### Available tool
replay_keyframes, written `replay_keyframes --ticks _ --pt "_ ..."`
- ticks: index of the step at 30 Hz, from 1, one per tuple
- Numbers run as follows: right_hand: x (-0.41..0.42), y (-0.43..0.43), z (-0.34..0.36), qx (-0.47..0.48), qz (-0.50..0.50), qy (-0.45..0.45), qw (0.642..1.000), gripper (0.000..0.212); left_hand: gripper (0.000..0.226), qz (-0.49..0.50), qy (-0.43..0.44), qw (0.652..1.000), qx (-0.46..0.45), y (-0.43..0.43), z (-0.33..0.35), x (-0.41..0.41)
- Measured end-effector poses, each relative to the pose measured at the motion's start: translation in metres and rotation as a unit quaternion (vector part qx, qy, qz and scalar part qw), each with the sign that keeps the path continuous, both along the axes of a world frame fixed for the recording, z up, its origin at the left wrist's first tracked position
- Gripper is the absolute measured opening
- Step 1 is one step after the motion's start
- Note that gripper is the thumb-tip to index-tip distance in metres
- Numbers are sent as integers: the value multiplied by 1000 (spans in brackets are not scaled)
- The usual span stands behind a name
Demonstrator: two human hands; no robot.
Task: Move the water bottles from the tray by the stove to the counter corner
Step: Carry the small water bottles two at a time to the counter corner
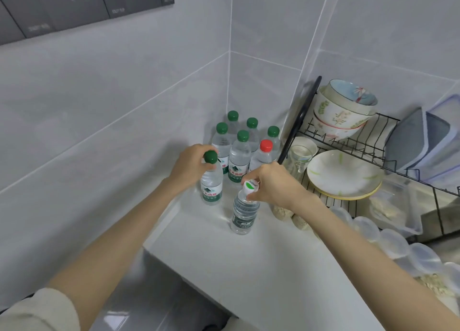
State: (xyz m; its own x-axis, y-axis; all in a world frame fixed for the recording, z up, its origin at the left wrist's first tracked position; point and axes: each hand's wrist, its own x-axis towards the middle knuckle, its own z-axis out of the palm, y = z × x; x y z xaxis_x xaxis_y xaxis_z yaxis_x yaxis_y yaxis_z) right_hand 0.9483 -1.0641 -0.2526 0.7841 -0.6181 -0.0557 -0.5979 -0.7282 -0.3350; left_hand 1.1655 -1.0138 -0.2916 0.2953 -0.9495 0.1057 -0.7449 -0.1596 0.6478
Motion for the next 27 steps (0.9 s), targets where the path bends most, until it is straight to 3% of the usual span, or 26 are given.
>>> replay_keyframes --ticks 9,14,20,27 --pt "-2 -1 -4 3 -4 -23 1000 28 36 28 -63 998 15 -46 2 21" --pt "-1 1 -2 7 -16 -40 999 39 32 28 -88 996 -2 -43 3 21" --pt "18 -15 -3 15 -57 -69 996 20 31 21 -76 997 -10 -42 2 23" --pt "50 -36 -8 -2 -106 -100 989 27 28 30 -67 997 -4 -45 3 23"
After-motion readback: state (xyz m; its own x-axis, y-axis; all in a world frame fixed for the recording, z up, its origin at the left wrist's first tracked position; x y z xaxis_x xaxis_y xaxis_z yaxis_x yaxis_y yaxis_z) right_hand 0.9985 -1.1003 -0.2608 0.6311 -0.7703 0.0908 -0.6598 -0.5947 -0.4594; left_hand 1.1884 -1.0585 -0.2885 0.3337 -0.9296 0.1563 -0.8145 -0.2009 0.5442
